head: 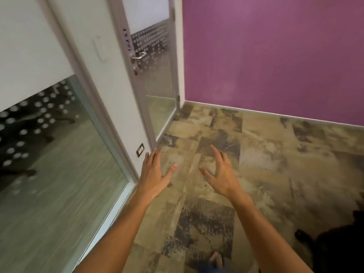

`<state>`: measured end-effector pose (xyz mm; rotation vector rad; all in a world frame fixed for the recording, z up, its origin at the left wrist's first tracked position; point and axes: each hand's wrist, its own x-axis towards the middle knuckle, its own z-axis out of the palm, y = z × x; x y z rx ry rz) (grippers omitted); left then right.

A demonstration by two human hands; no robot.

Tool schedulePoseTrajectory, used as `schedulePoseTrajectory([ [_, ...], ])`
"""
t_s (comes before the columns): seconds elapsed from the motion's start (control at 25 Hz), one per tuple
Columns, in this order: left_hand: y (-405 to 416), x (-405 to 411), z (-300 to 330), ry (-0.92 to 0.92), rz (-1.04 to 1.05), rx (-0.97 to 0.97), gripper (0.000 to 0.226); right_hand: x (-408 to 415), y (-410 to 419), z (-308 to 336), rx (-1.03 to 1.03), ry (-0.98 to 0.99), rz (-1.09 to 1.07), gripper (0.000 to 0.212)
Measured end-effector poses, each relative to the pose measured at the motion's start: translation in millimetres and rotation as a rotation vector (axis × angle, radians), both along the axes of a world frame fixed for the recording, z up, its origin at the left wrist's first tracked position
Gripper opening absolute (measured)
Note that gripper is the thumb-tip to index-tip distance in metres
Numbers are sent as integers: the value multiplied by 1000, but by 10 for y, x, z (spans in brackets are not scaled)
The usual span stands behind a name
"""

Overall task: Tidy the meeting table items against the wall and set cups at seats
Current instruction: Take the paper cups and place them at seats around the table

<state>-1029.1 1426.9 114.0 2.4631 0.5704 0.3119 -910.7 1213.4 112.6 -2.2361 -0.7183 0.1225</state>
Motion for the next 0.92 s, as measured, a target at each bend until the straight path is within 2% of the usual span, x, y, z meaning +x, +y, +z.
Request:
schedulePoseTrajectory([
  [0.2, 144, 1585, -161, 12, -133, 92, 93, 1327, -28, -209, -42, -61, -111, 82],
  [0.44, -16, 3671, -62, 7, -200, 46, 100, 3167, -274, -58, -46, -152, -217, 79],
  [0.64, -320, 5117, 6, -72, -269, -33, 106, 4381, -584, 127, -95, -190, -313, 80],
  [0.92, -939, 7344, -73, -82, -515, 46, 100, 6136, -1262, 69, -186, -216, -483, 83],
])
